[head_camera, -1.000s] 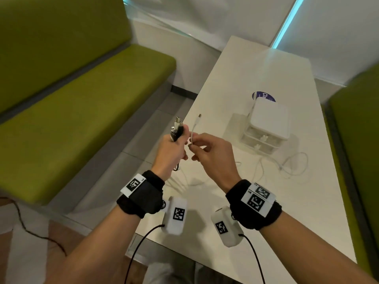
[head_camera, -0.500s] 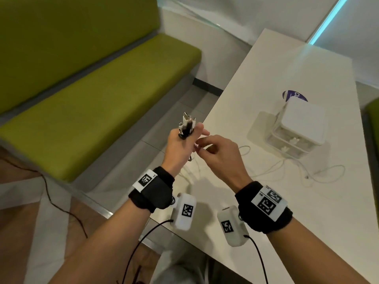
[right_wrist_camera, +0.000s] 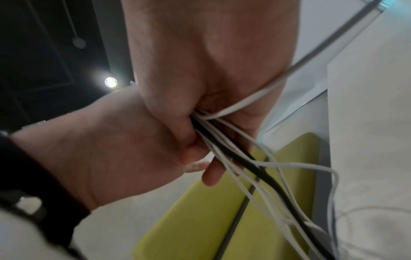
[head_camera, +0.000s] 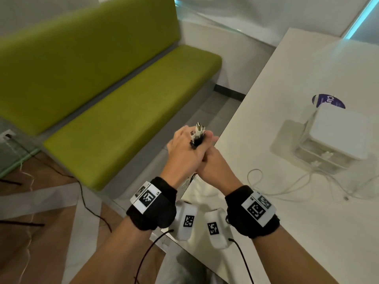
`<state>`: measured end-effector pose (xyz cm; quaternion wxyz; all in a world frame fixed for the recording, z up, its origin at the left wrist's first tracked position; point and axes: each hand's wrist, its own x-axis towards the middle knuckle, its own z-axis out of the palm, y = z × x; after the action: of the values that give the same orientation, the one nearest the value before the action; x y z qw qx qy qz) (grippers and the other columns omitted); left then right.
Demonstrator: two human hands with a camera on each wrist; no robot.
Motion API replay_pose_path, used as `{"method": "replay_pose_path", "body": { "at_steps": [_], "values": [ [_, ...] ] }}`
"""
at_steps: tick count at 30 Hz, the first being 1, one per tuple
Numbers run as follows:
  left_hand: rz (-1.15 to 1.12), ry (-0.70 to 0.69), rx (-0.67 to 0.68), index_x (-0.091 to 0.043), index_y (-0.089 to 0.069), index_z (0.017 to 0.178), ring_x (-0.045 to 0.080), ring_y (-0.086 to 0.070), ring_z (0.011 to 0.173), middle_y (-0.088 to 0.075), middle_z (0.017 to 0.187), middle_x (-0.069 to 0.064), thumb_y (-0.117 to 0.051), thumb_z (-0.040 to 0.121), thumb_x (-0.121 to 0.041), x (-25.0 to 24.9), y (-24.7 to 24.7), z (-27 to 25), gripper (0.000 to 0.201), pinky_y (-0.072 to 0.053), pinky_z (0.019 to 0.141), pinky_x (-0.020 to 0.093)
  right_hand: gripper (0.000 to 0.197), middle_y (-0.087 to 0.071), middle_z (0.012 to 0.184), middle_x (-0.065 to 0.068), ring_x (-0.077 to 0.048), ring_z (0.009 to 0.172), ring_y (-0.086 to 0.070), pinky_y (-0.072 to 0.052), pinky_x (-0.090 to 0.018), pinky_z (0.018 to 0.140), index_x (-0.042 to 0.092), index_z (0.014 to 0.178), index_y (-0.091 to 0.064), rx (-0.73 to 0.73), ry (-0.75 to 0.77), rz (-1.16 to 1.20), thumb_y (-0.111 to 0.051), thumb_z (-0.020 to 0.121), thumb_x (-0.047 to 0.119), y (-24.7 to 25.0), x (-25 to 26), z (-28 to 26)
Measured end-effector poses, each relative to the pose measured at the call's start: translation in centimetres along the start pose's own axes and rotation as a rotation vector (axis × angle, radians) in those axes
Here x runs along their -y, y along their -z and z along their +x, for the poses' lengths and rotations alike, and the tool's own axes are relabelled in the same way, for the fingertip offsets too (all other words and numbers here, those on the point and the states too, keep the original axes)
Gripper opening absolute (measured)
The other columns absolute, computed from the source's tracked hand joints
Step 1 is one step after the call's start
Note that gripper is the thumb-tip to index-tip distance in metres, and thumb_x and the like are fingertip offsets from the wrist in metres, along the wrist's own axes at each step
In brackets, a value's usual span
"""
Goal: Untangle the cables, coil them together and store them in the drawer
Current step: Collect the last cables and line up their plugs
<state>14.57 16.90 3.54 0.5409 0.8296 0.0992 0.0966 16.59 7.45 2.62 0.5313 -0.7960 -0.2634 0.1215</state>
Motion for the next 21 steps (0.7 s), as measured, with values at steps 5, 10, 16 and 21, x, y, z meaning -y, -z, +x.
{"method": "replay_pose_path", "body": {
  "at_steps": [5,10,16,21],
  "values": [
    [0.203,-0.021,-0.004,-0.043,-0.071,0.107,-0.002,-0.028,0.131,-0.05,0.115,-0.031,-0.035,0.087,-0.069,0.6,2.4,0.9,0.049,-0.017,0.111,0.031,0.022,-0.068,0.099,-0.002,-0.015,0.091,-0.066,-0.055,-0.031,0.082,0.014,0.113,-0.063,-0.078,-0.028,0.176,-0.054,0.095,0.004,-2.7,-0.1,2.0],
    [0.227,0.022,-0.012,-0.023,-0.069,0.107,-0.011,-0.033,0.109,-0.057,0.118,-0.016,-0.033,0.076,-0.079,1.9,4.1,2.3,0.073,-0.032,0.104,0.036,0.015,-0.071,0.095,-0.003,-0.023,0.089,-0.067,-0.055,-0.051,0.079,0.018,0.1,-0.066,-0.1,-0.068,0.043,-0.051,0.095,0.018,-4.9,-0.8,4.6],
    [0.18,0.017,0.015,-0.029,-0.069,0.108,-0.002,-0.037,0.128,-0.052,0.126,-0.024,-0.041,0.074,-0.078,1.1,5.0,5.3,0.066,-0.03,0.112,0.045,0.02,-0.073,0.096,-0.007,-0.025,0.091,-0.068,-0.054,-0.05,0.079,0.017,0.101,-0.068,-0.161,-0.022,0.025,-0.05,0.095,0.02,-4.1,0.0,7.1],
    [-0.046,-0.01,0.08,-0.043,-0.065,0.107,-0.002,-0.05,0.12,-0.057,0.125,-0.019,-0.056,0.067,-0.081,-1.6,6.9,5.4,0.056,-0.043,0.104,0.033,0.02,-0.072,0.082,-0.007,-0.018,0.074,-0.066,-0.055,-0.044,0.068,0.018,0.083,-0.064,-0.145,-0.068,0.025,-0.046,0.087,0.026,-2.5,2.7,8.4]
  ]
}}
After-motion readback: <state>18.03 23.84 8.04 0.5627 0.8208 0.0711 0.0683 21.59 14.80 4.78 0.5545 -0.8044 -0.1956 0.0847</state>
